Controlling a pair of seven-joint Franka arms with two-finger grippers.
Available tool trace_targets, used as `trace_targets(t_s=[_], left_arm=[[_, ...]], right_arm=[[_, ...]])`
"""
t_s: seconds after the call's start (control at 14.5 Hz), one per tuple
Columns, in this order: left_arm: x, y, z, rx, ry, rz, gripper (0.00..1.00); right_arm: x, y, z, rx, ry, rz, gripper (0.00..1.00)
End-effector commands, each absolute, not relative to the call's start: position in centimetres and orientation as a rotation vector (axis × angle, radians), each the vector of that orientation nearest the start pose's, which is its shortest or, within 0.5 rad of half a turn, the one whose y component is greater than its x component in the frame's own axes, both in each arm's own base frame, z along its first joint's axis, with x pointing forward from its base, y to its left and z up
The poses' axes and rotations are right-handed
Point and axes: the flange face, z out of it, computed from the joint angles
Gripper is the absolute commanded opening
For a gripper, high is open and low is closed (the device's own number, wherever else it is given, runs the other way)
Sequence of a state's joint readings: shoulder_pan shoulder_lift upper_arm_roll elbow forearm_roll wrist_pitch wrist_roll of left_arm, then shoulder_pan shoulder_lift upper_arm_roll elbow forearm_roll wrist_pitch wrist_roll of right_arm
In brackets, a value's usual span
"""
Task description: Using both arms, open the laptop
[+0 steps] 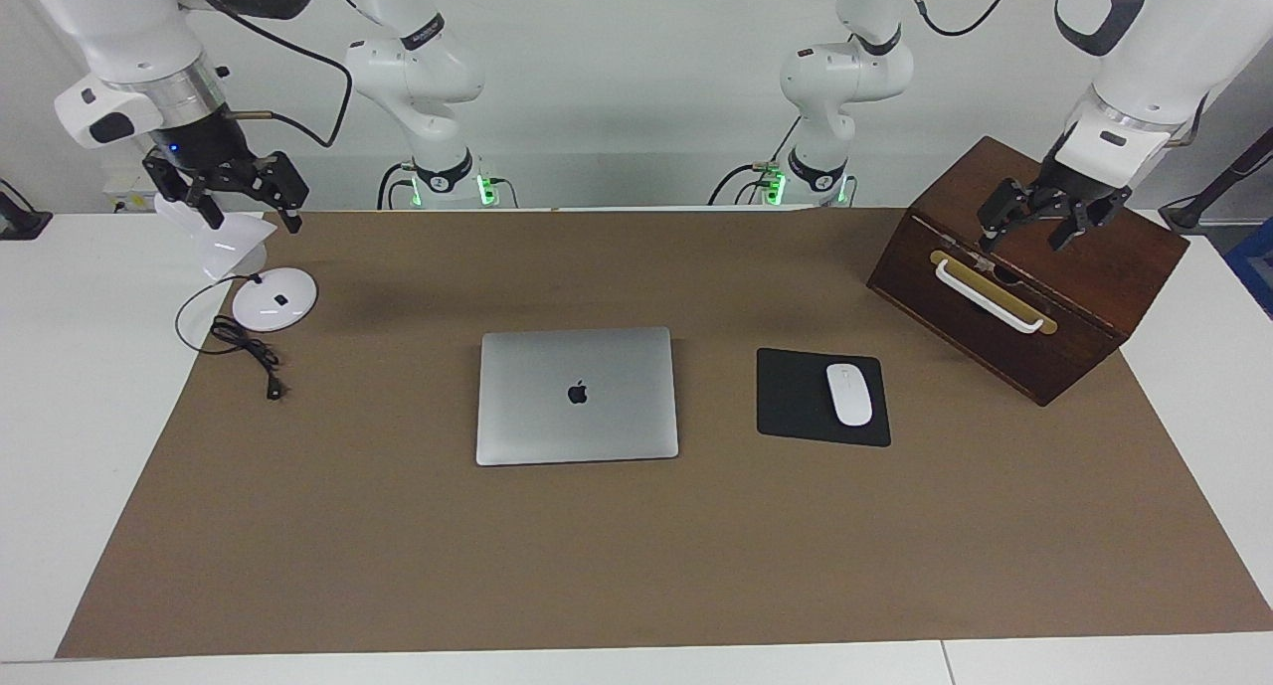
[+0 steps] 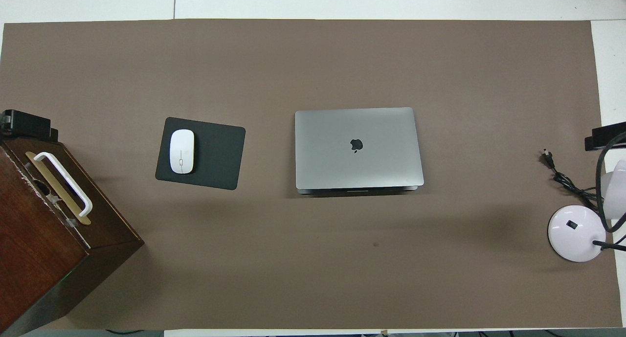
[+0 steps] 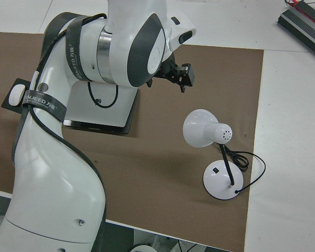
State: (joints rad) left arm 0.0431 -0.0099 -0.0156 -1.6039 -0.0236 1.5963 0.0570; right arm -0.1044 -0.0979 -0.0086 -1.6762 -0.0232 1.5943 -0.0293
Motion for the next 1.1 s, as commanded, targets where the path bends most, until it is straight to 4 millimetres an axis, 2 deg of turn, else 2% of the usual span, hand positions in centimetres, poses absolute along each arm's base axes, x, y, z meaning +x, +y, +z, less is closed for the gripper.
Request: trace_targets(t_s=[0.0, 1.03], left_arm=[[55.16, 1.3, 61.98, -3.17, 0.035, -0.019, 1.0], [55.49, 1.92, 61.53, -3.167, 0.009, -0.077, 1.0]], right_arm=[[51.7, -6.43, 62.97, -3.152, 0.115, -0.059, 1.0], [51.86, -6.44, 63.26, -3.154, 0.098, -0.088, 1.0]])
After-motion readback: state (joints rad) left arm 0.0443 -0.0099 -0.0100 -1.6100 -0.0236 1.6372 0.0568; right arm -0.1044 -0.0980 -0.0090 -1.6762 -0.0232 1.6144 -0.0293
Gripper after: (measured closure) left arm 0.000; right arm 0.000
